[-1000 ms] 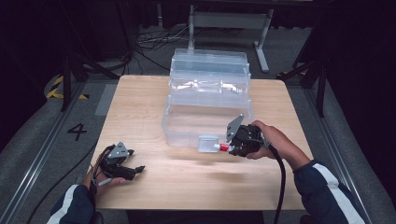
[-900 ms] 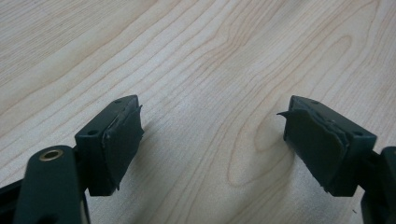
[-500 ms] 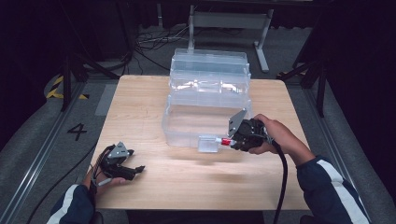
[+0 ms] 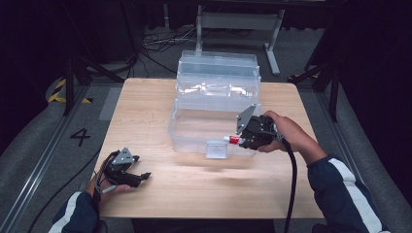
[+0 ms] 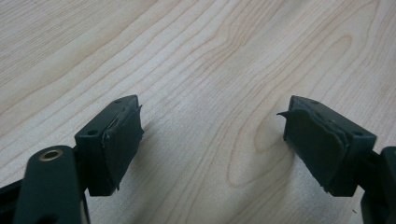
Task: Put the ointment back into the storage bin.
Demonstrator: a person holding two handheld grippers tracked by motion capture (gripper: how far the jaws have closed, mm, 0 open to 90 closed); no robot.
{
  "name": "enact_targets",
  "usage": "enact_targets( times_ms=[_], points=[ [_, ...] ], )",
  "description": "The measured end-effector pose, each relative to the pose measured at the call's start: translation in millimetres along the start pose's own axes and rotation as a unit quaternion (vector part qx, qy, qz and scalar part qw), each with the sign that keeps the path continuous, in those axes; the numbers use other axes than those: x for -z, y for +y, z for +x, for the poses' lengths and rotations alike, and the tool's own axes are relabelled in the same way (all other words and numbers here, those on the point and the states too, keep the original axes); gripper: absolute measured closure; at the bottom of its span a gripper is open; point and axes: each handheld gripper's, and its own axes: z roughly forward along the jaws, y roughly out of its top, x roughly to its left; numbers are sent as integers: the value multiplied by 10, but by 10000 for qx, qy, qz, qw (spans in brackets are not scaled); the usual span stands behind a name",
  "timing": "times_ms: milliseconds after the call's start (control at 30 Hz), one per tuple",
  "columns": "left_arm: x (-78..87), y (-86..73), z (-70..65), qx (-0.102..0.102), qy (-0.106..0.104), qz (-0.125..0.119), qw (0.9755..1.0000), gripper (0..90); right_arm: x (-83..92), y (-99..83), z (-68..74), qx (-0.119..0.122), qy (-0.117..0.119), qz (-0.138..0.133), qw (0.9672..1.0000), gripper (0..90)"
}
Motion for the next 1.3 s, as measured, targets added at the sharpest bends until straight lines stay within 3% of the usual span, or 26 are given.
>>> enact_targets(
  times_ms=[767, 1067, 1300],
  points=[
    [0, 0, 0, 1, -4, 2, 10000, 196, -120, 140, -480, -124, -61, 255, 9996, 709],
    [0, 0, -1, 3, -4, 1, 10000, 196, -329, 214, -677, -105, -60, 528, 9985, 709],
    [0, 0, -1, 3, -4, -2, 10000, 196, -513, 177, -802, -146, 77, 704, 9974, 708]
  ],
)
